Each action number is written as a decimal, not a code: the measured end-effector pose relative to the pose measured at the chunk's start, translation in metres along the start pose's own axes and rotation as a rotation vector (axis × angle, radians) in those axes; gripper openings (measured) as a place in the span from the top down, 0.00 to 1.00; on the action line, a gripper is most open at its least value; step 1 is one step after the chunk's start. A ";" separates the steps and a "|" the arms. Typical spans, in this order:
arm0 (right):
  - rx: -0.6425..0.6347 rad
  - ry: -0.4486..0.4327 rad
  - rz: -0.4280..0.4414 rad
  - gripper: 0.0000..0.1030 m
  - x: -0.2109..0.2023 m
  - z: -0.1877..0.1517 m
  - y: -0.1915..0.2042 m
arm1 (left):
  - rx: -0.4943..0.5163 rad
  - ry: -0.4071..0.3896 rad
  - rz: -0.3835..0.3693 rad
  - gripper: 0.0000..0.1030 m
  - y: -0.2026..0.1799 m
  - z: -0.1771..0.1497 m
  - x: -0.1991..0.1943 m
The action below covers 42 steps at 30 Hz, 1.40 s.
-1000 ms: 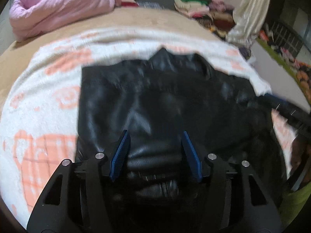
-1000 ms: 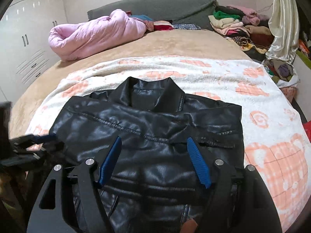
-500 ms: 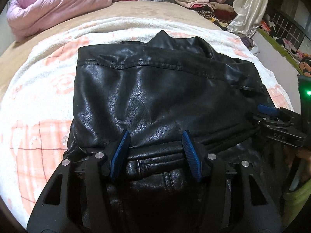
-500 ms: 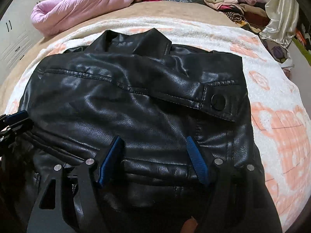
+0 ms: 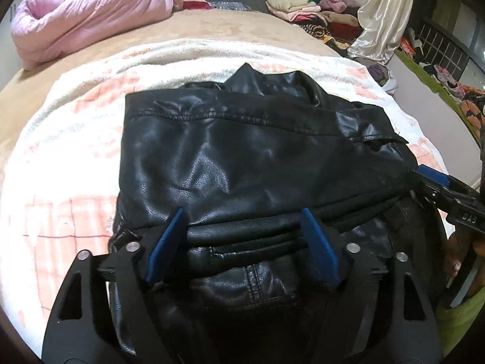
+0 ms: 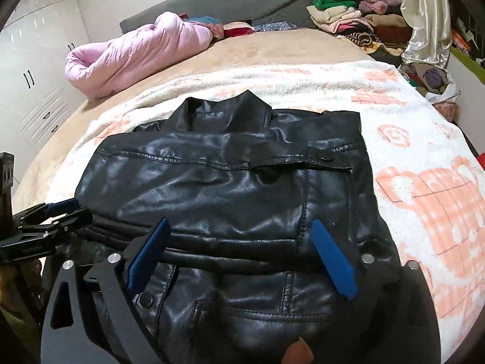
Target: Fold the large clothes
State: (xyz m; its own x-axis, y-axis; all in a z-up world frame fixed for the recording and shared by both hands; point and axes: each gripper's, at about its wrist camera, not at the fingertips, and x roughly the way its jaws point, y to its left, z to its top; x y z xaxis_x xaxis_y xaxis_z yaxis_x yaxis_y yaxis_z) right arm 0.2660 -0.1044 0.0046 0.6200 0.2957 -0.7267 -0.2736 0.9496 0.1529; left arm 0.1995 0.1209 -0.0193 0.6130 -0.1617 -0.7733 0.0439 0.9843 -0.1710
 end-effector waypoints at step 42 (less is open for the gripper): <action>-0.068 -0.133 0.036 0.06 -0.115 -0.025 0.022 | -0.006 -0.119 0.021 0.09 -0.046 -0.040 -0.086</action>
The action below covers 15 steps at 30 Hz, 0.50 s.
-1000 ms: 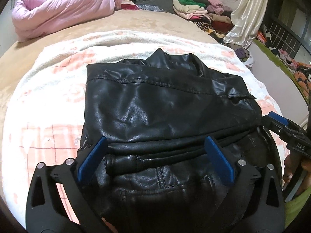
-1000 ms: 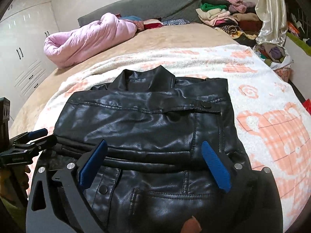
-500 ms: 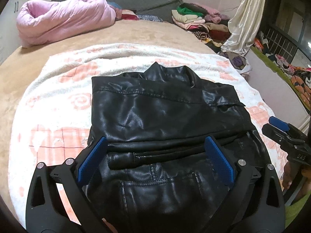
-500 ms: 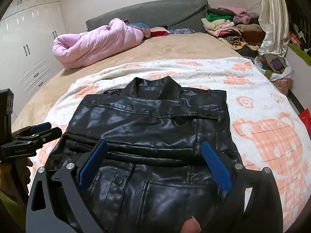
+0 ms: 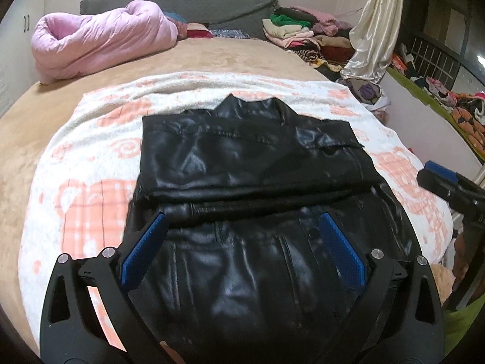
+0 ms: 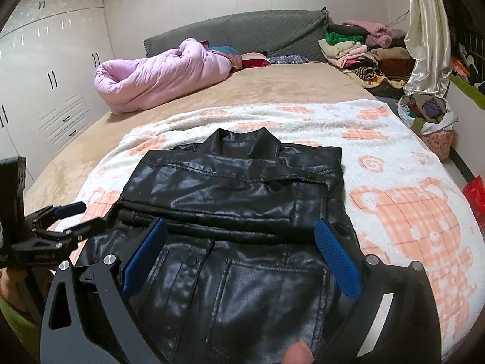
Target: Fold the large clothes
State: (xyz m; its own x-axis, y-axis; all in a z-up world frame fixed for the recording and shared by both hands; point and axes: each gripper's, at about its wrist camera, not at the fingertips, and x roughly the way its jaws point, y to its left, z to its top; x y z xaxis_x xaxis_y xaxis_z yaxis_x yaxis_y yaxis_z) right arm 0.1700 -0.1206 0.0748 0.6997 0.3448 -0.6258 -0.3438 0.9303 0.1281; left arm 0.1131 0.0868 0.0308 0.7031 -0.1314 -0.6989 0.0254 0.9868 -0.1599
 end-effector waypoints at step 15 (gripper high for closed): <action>-0.031 0.029 0.001 0.04 -0.030 -0.038 -0.008 | 0.000 0.015 0.036 0.09 -0.012 -0.035 -0.022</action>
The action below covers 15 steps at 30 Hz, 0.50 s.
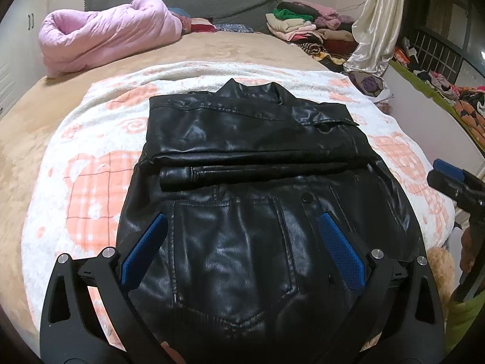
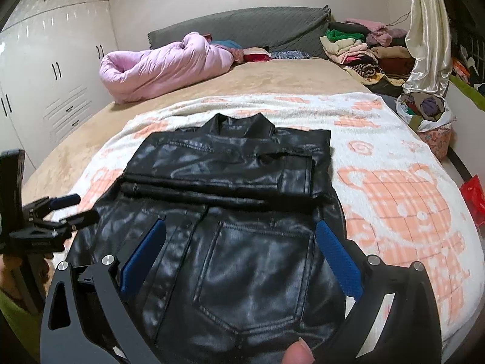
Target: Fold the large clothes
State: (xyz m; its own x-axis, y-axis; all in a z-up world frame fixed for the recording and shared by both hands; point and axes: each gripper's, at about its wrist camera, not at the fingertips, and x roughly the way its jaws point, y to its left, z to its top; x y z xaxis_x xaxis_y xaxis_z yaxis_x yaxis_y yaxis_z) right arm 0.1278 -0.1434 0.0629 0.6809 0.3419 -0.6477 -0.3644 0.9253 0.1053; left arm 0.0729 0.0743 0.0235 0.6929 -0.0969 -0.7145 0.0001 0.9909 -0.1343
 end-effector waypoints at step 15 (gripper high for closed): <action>-0.019 0.041 -0.009 0.04 -0.022 -0.046 -0.009 | -0.011 -0.002 0.049 0.09 0.005 -0.019 -0.024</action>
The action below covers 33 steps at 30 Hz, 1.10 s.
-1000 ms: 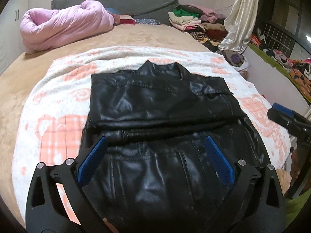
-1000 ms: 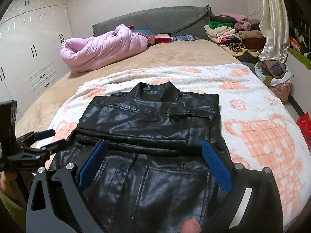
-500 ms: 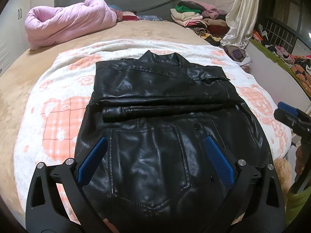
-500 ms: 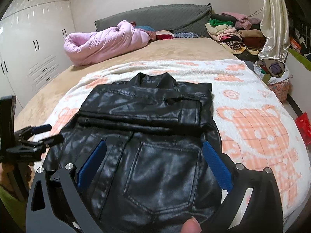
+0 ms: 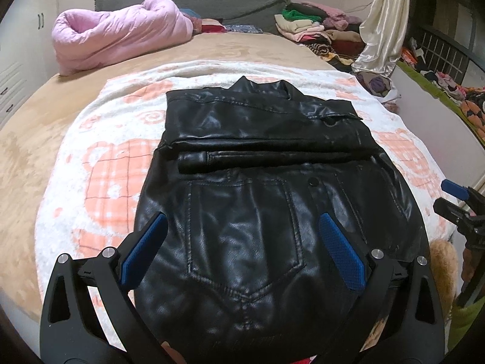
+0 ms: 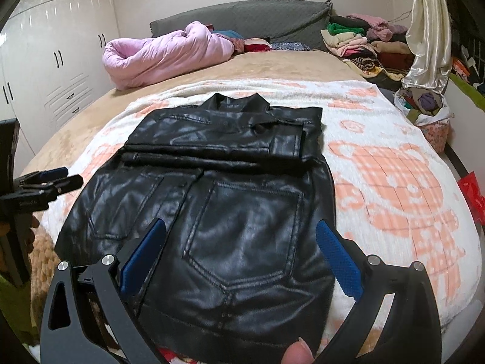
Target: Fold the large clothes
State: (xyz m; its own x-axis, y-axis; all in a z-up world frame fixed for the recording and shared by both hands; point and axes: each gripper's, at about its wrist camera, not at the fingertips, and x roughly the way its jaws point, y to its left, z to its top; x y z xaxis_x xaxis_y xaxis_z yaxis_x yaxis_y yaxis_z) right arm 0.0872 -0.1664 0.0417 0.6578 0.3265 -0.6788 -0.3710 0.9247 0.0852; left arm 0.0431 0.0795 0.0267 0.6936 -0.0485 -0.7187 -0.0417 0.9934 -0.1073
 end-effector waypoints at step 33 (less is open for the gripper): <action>0.059 0.160 -0.013 0.04 0.006 -0.069 -0.045 | -0.228 0.136 0.045 0.12 0.097 -0.074 -0.003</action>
State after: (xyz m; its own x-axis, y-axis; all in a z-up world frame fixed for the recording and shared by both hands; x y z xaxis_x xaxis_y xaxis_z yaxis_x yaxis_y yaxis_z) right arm 0.0626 -0.2201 -0.0162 0.5477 0.2833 -0.7872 -0.3208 0.9401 0.1152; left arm -0.0159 0.1682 -0.0327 0.5850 -0.0333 -0.8103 -0.2421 0.9464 -0.2137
